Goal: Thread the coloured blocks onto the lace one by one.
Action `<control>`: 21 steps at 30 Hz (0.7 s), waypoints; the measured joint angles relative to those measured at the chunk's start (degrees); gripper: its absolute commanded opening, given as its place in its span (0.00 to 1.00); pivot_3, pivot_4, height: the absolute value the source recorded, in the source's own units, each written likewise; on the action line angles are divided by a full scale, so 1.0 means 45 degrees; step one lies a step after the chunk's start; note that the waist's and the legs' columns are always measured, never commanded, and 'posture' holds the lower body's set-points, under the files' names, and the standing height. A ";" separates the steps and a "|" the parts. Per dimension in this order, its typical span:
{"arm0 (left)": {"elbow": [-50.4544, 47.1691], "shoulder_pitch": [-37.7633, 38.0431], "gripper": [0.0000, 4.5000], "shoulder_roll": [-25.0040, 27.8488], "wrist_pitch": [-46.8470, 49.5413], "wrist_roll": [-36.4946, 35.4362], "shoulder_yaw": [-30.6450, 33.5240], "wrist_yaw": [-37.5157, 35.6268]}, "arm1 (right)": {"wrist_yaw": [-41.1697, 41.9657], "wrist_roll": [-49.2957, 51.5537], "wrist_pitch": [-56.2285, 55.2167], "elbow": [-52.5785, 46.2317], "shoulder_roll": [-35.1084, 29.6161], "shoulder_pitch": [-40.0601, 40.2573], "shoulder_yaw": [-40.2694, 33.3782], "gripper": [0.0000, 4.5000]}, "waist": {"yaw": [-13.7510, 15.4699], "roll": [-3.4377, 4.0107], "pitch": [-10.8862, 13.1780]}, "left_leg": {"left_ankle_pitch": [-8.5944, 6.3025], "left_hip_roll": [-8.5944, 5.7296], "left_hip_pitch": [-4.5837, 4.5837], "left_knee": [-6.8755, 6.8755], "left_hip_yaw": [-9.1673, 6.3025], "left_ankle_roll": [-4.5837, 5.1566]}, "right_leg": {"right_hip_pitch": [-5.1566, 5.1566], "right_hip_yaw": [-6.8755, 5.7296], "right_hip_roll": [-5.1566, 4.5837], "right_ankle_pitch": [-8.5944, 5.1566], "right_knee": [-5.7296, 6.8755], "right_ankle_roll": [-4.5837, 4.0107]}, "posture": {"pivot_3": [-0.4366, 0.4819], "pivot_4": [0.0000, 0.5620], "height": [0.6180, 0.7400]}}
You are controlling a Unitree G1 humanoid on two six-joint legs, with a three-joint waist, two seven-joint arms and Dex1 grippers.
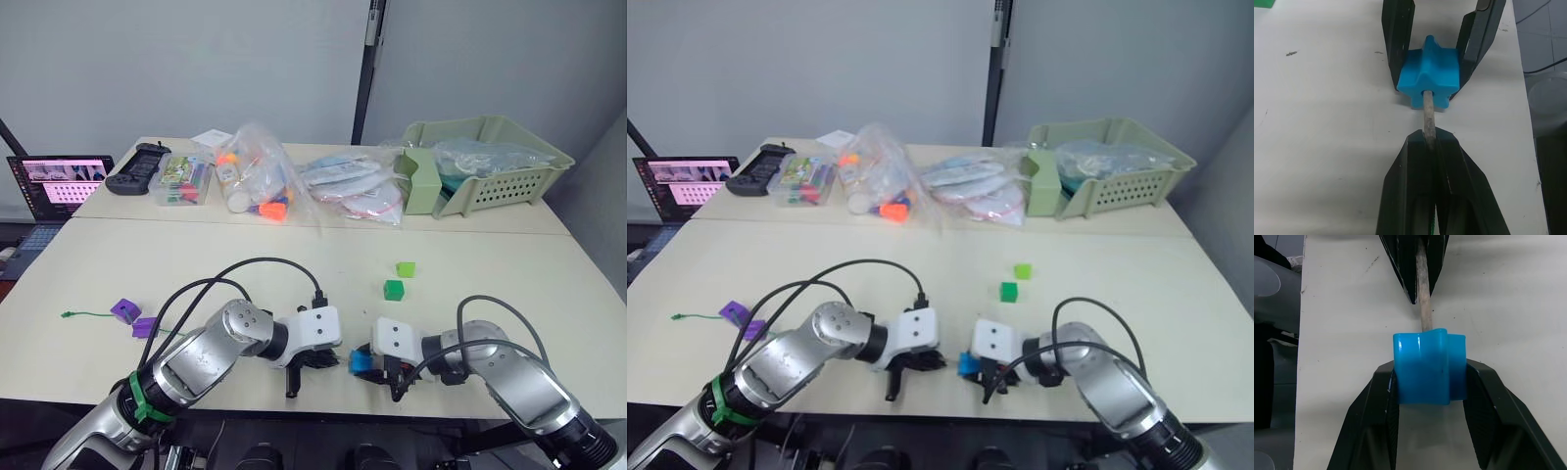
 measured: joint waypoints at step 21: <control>0.1700 0.0119 0.00 -0.0909 -0.1429 0.0139 0.0506 -0.0932 | 0.0007 -0.0116 0.0397 0.0020 -0.0008 -0.0158 -0.0088 0.30 | 0.0117 -0.0005 -0.0006 | 0.0000 -0.0014 0.0085 0.0004 0.0001 0.0000 | 0.0102 -0.0003 -0.0028 -0.0012 -0.0026 0.0026 | 0.48 0.27 1.00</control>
